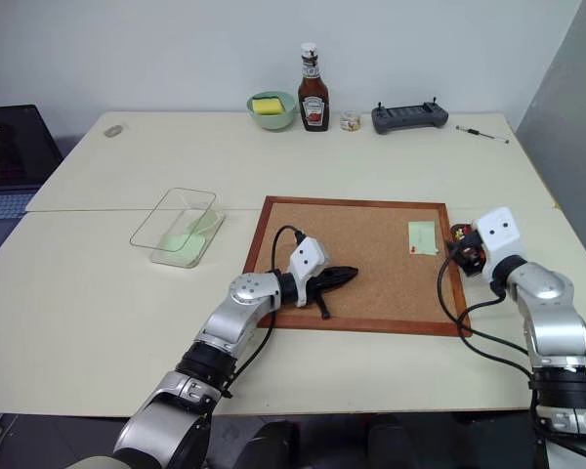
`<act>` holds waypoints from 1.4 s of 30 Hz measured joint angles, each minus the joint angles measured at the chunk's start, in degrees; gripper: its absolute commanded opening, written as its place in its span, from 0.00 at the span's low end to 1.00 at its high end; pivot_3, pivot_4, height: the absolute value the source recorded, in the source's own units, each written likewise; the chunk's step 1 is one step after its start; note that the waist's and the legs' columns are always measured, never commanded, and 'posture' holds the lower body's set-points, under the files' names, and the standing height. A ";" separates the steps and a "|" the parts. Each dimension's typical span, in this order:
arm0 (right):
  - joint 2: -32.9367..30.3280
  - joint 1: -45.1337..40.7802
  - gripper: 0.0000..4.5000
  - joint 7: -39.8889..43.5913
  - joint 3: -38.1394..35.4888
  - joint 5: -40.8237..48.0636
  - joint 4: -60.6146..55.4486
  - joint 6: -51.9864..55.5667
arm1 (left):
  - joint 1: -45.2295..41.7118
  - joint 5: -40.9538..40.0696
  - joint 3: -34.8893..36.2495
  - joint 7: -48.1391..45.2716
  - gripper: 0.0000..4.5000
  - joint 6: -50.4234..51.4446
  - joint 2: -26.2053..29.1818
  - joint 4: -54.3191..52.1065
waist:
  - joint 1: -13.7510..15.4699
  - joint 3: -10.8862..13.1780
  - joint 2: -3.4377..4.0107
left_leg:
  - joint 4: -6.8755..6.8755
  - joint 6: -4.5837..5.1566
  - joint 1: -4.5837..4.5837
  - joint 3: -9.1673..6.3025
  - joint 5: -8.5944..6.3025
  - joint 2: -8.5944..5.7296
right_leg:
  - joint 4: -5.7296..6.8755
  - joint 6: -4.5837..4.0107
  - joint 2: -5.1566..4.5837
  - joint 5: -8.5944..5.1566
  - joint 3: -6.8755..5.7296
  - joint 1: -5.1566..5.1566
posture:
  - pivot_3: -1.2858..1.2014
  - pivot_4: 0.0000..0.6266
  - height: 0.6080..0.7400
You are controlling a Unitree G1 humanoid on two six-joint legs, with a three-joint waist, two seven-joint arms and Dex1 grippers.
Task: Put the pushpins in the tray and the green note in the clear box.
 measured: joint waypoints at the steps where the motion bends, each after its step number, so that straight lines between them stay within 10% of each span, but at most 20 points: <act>1: 0.52 0.31 0.80 0.19 0.01 0.61 -0.25 0.95 | 0.00 0.00 0.00 -0.01 0.00 -0.10 0.00 0.05 | 0.01 0.00 0.00 | 0.00 0.00 0.00 0.00 0.00 0.00 | 0.00 0.00 0.00 0.00 0.00 0.00 | 0.52 0.24 1.00; 9: 4.83 0.33 0.80 -1.92 0.07 2.87 -0.21 4.70 | -0.15 0.00 -0.01 0.05 0.00 -0.60 0.01 0.33 | 0.18 -0.01 0.01 | 0.00 0.00 0.01 0.00 0.00 0.00 | 0.01 0.00 0.00 0.00 0.00 -0.01 | 0.52 0.24 1.00; 27: 6.38 -1.60 0.00 -3.16 0.73 2.50 4.32 3.41 | 0.03 0.03 -0.03 0.16 0.00 -0.47 0.11 0.07 | 0.16 -0.01 0.01 | -0.01 0.00 0.02 0.01 0.00 0.00 | 0.01 0.00 0.01 0.00 0.01 -0.02 | 0.52 0.24 1.00; 42: 5.95 -1.31 0.00 -2.37 -1.82 7.49 -3.51 6.37 | 0.13 0.05 -0.43 0.13 0.00 -0.60 0.45 -0.16 | 0.09 -0.01 0.01 | -0.03 0.00 0.02 -0.01 0.00 0.01 | 0.01 0.00 0.01 0.00 0.00 -0.03 | 0.52 0.24 1.00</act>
